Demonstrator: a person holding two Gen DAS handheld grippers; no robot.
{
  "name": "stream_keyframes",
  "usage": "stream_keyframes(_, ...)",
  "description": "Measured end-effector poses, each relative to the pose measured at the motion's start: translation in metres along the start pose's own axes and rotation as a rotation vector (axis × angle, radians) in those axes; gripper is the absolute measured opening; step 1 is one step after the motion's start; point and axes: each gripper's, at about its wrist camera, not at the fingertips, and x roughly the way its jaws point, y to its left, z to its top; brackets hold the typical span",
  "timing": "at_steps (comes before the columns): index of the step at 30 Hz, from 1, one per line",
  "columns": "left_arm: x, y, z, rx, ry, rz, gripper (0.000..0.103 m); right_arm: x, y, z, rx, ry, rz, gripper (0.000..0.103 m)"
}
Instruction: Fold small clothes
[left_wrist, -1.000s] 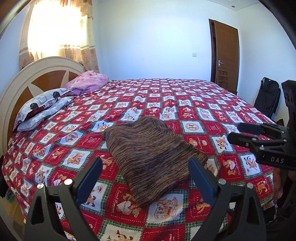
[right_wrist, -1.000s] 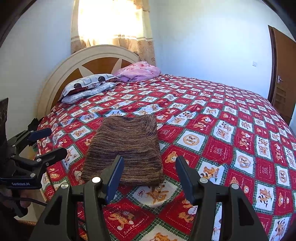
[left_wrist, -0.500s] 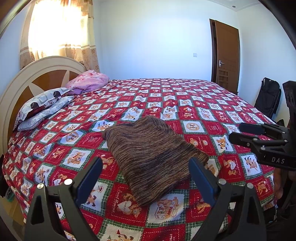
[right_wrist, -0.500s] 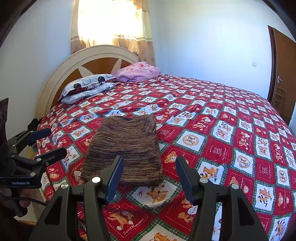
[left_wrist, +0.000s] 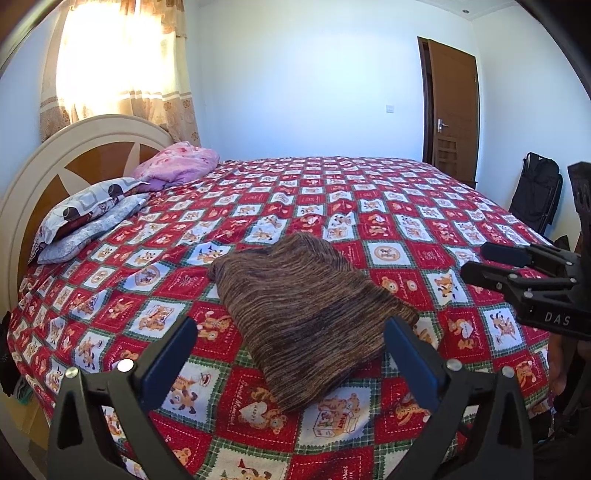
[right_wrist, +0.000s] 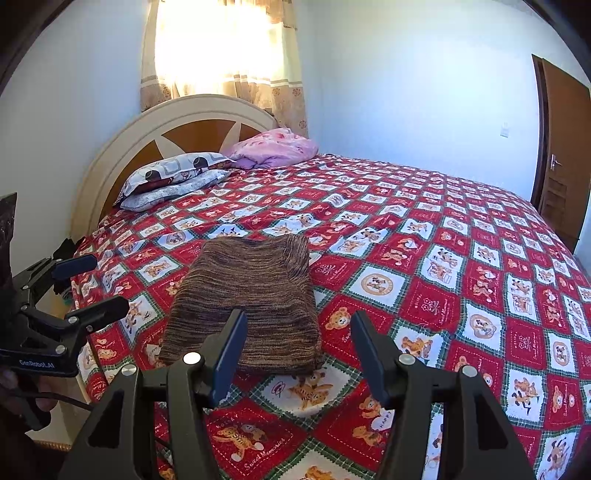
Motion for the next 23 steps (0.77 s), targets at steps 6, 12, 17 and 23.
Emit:
stream_keyframes(6,-0.004,0.004,0.003,-0.018,-0.019,0.023,0.103,-0.002,0.003,0.001,-0.001,-0.013,-0.006,0.06)
stream_keyframes(12,-0.001,0.008,0.004,-0.029,-0.015,0.04,0.103,-0.003,0.005,0.0,-0.003,-0.015,-0.007,0.06)
stream_keyframes(17,-0.001,0.012,0.003,-0.04,-0.018,0.052,0.103,-0.002,0.008,-0.001,-0.012,-0.009,-0.005,0.06)
stream_keyframes(23,0.001,0.013,0.001,-0.038,-0.021,0.047,0.103,0.001,0.009,-0.002,-0.014,-0.003,-0.003,0.06)
